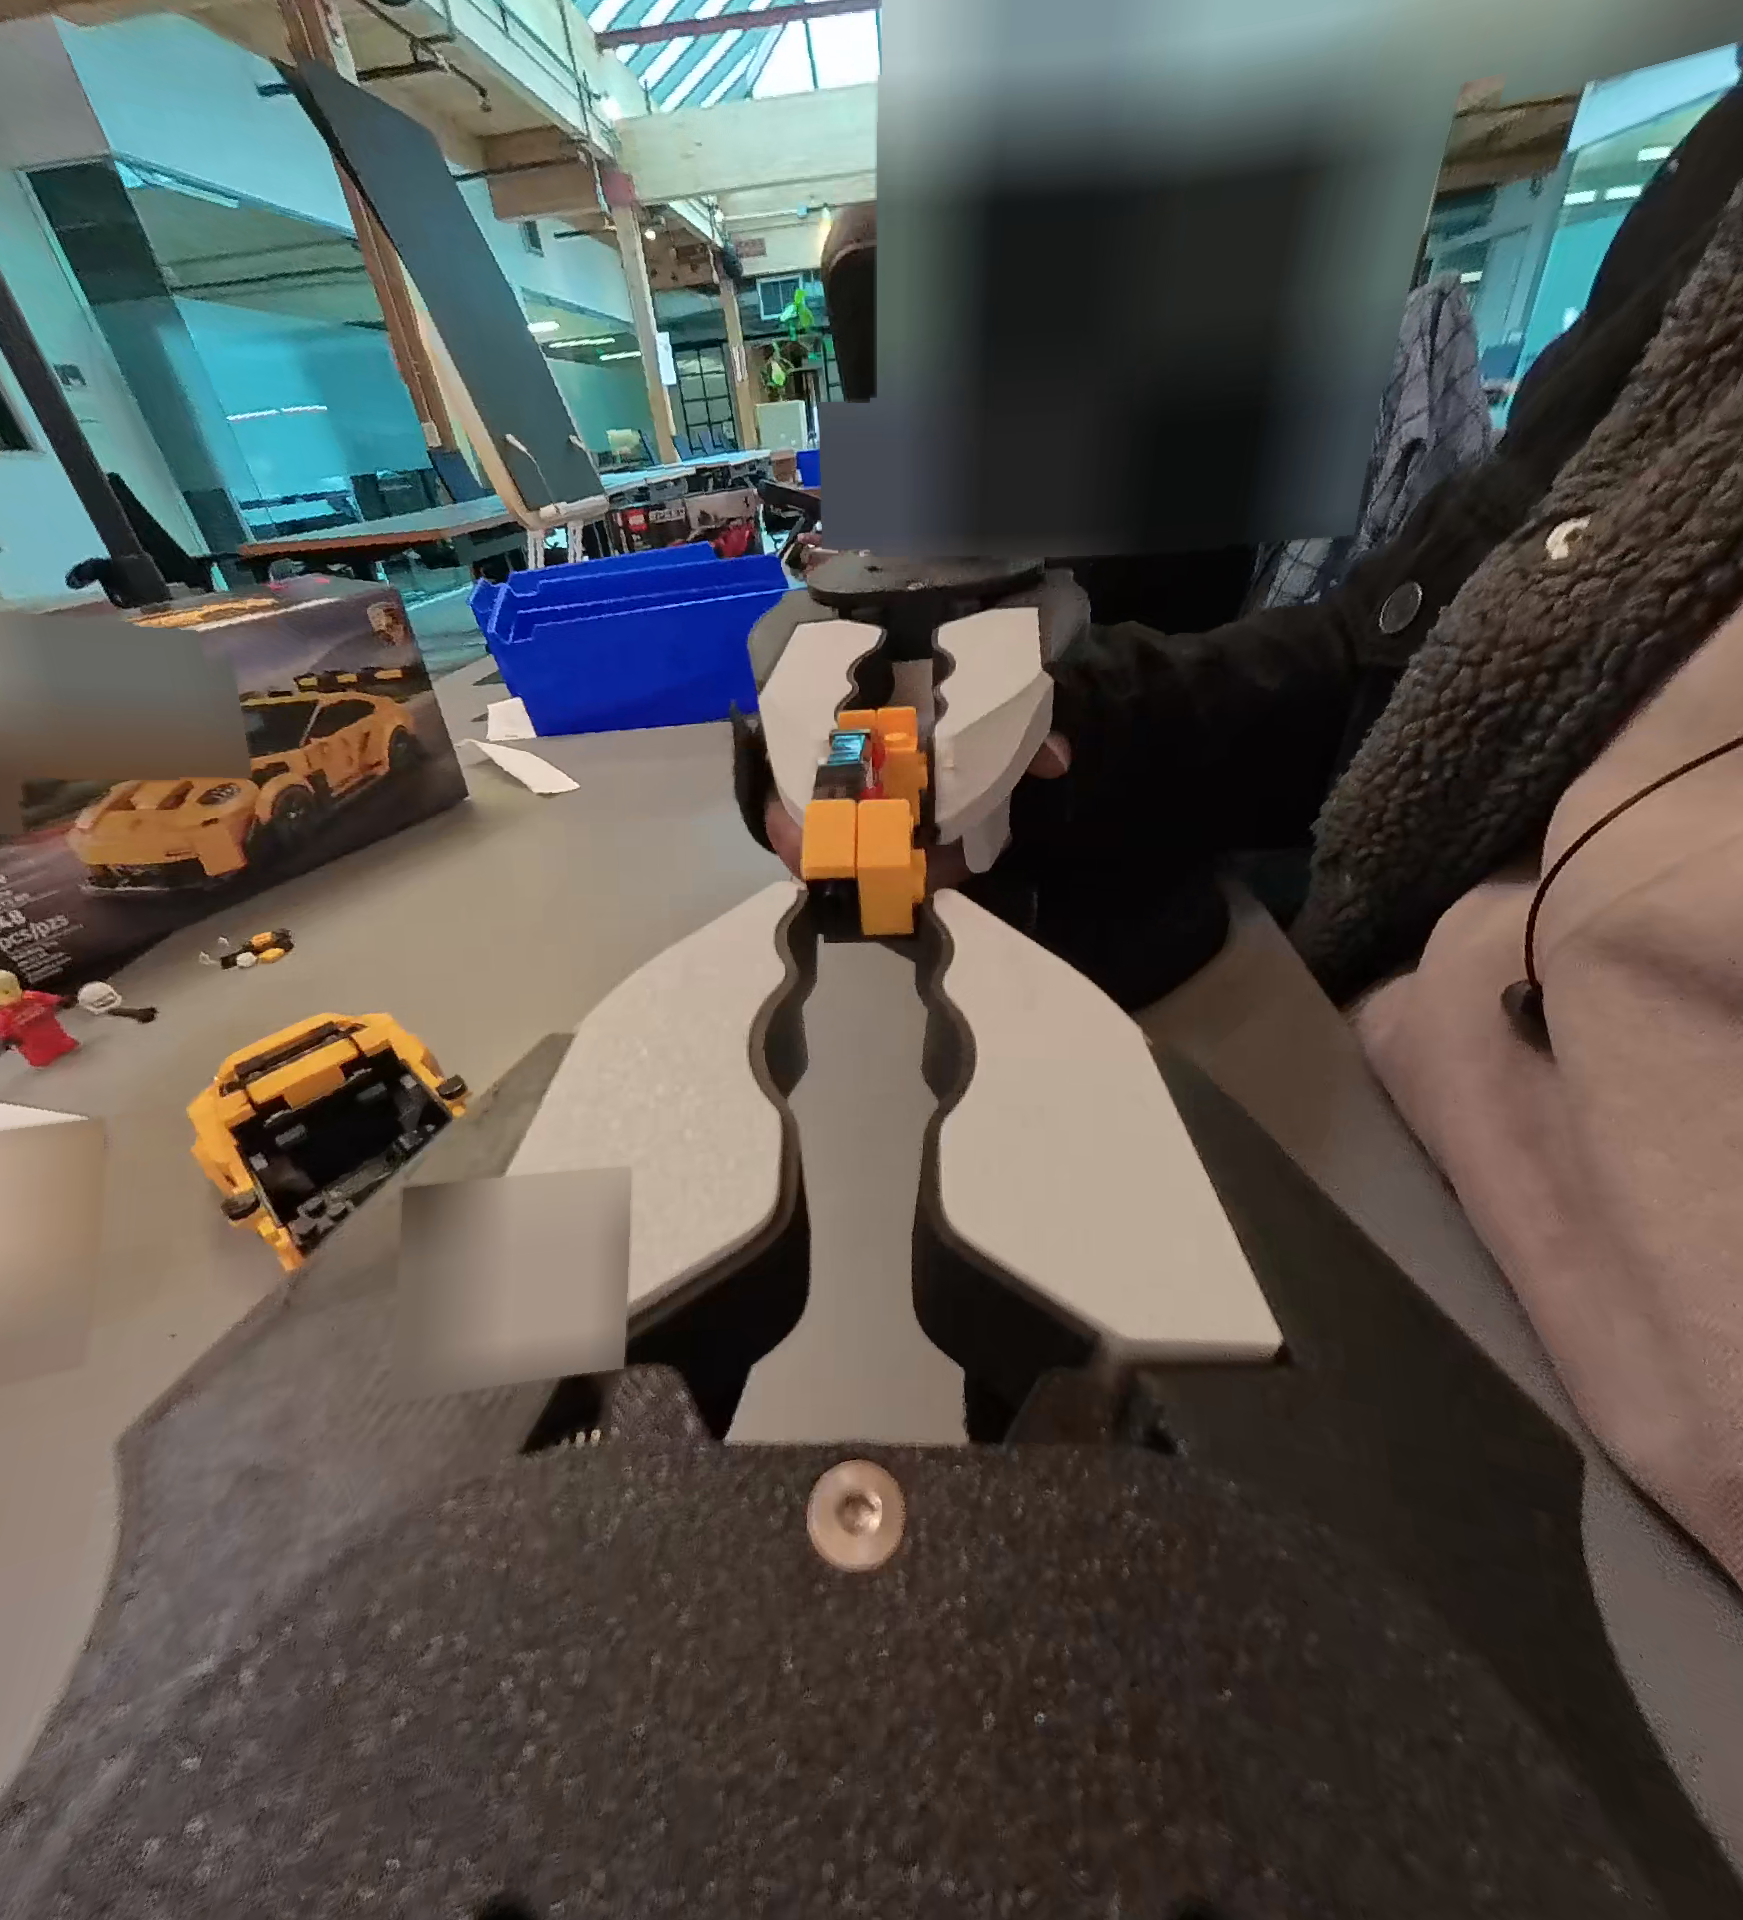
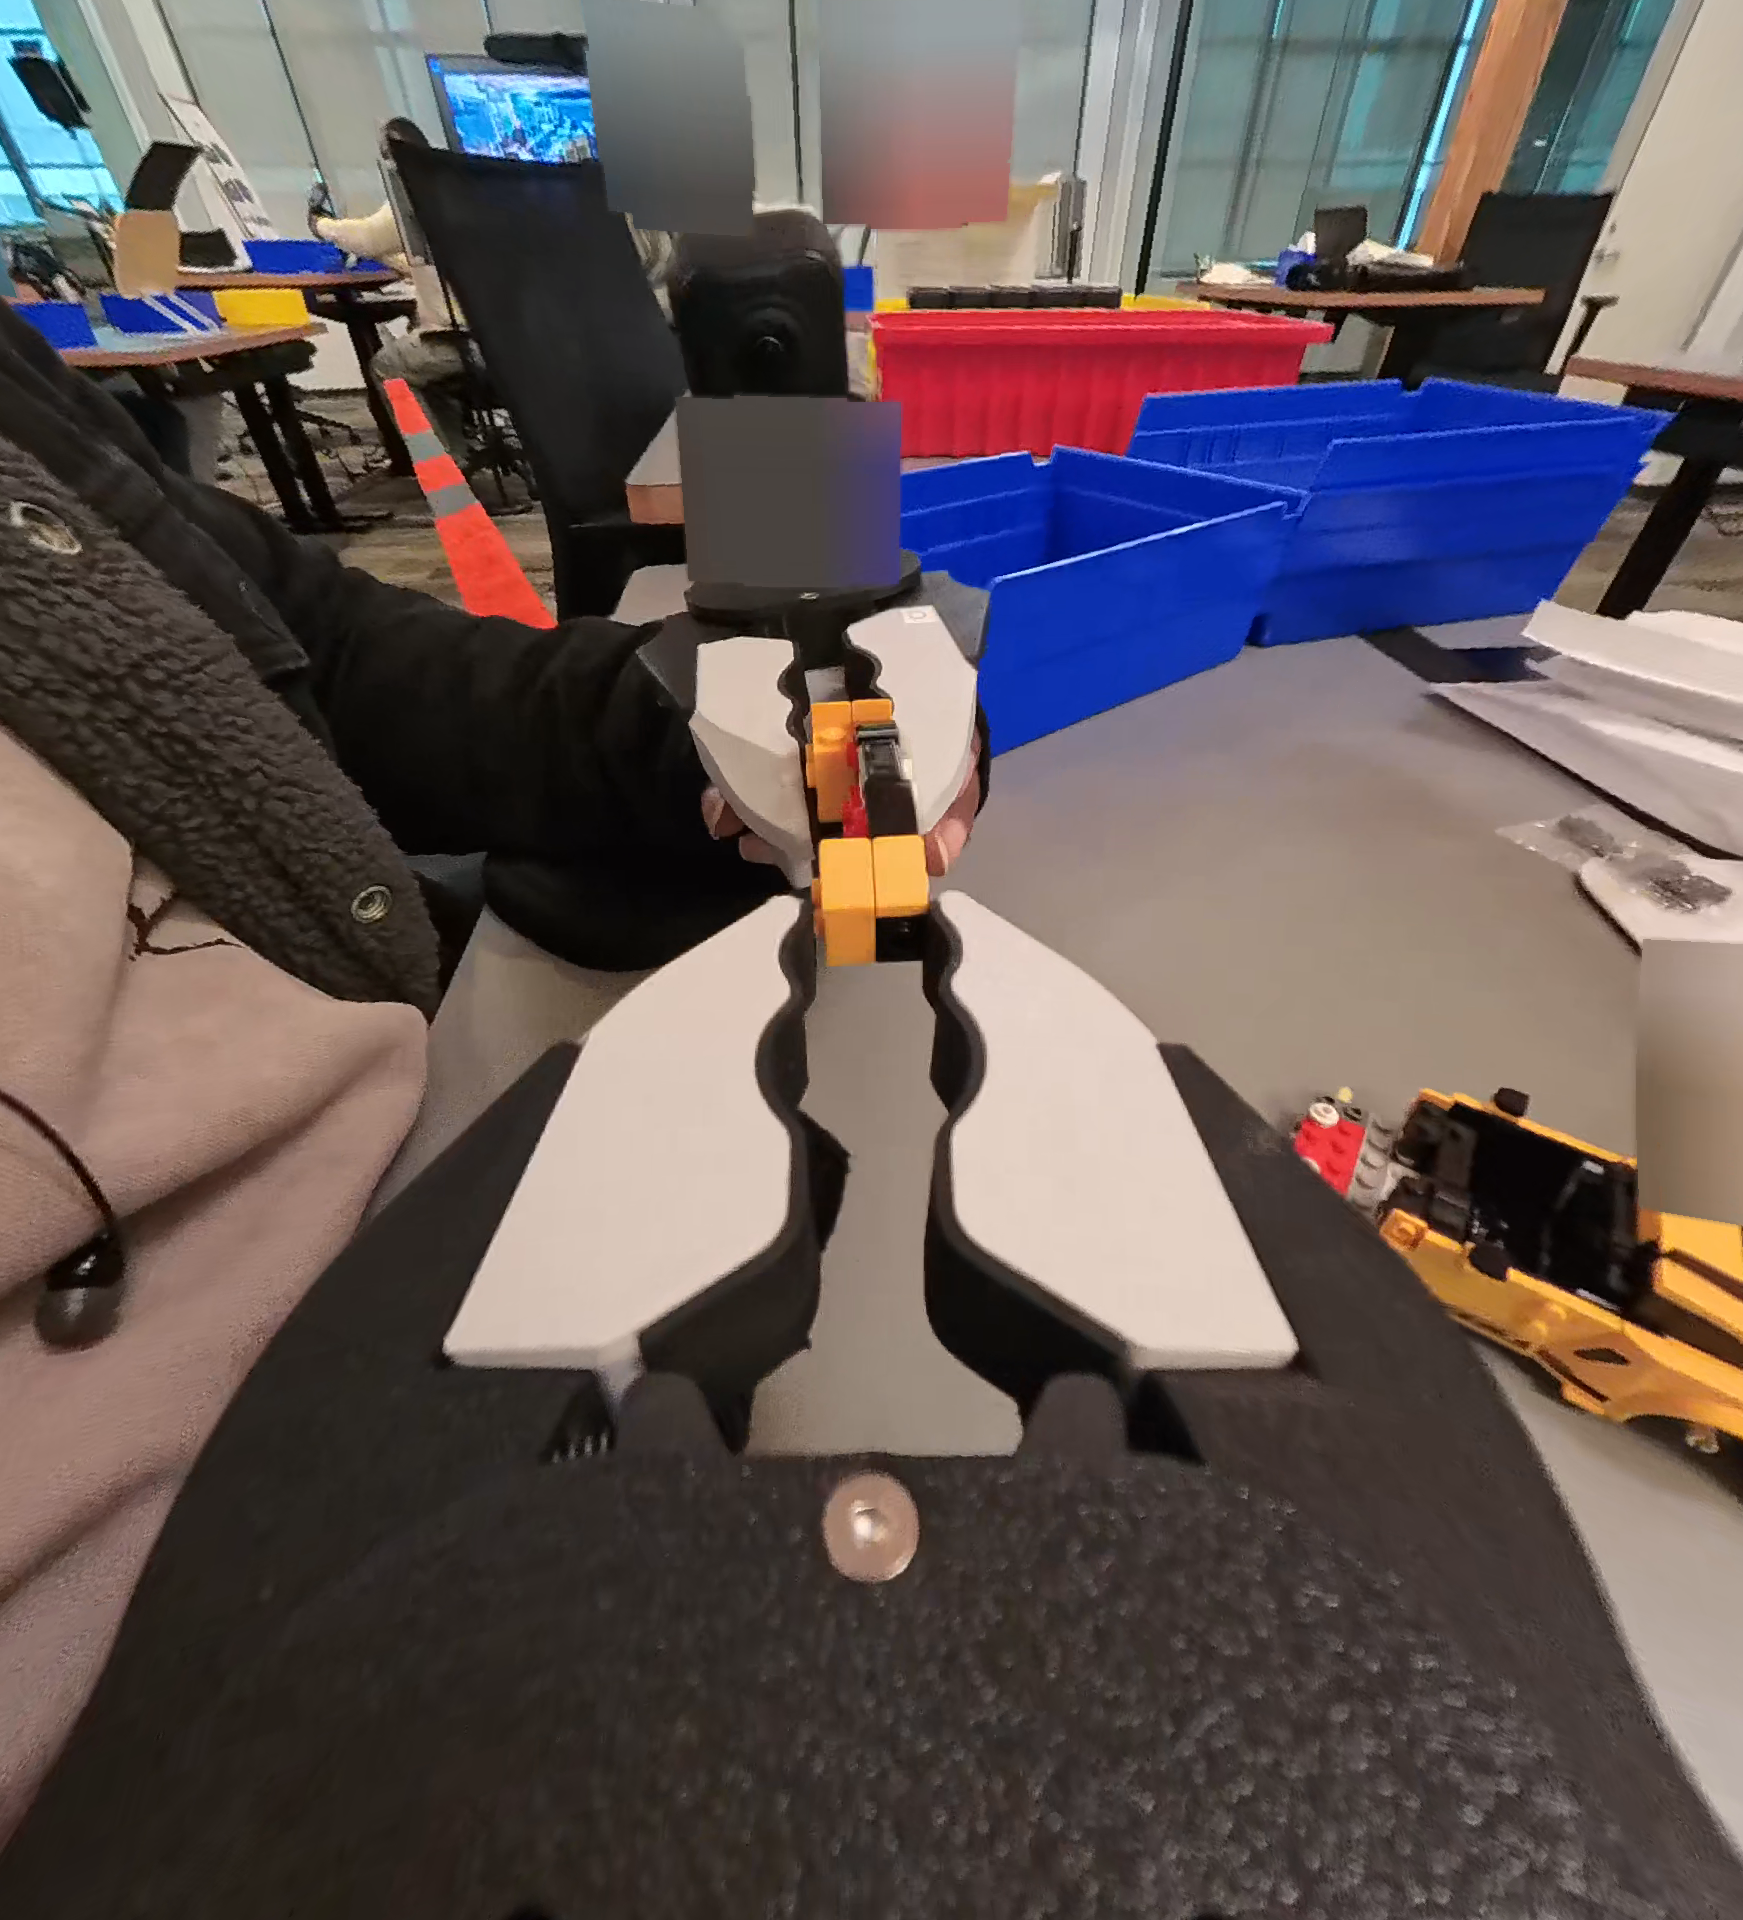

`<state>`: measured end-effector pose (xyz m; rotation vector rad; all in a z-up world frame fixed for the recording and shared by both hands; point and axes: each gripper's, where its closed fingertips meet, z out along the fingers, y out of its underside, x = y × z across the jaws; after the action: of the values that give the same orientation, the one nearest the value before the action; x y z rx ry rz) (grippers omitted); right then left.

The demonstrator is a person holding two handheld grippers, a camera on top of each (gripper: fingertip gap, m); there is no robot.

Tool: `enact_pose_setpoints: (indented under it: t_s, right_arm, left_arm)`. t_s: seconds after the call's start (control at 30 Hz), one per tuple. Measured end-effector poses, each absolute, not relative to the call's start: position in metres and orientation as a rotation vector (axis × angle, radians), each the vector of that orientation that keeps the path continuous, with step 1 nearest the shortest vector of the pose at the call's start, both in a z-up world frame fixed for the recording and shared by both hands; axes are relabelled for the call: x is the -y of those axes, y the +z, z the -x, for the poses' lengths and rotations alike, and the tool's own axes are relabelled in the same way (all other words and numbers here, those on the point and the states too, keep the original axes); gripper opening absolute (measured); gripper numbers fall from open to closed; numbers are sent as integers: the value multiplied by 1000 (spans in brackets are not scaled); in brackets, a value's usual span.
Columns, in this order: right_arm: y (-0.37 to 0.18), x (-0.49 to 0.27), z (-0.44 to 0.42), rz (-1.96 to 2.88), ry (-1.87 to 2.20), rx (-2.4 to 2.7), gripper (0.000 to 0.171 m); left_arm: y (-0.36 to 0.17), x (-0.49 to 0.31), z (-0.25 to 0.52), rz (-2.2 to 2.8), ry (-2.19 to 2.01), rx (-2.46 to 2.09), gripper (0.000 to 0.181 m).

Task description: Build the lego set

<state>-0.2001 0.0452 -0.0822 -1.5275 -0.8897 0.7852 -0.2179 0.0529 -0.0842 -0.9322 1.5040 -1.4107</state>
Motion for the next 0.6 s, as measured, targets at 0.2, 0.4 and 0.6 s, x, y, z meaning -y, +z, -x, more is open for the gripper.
enact_pose_setpoints:
  t_s: [0.2, 0.4, 0.6]
  right_arm:
    - [-83, -41, 199, 1474, 839, 901, 19]
    - [-67, -24, 195, 1407, 1257, 829, 19]
    - [-62, -16, 195, 1371, 1563, 774, 18]
  left_arm:
    - [-84, -49, 217, 910, -1311, -1529, 19]
    - [-56, -36, 218, 743, -1062, -1510, 33]
    - [-44, -25, 214, 569, -760, -1601, 32]
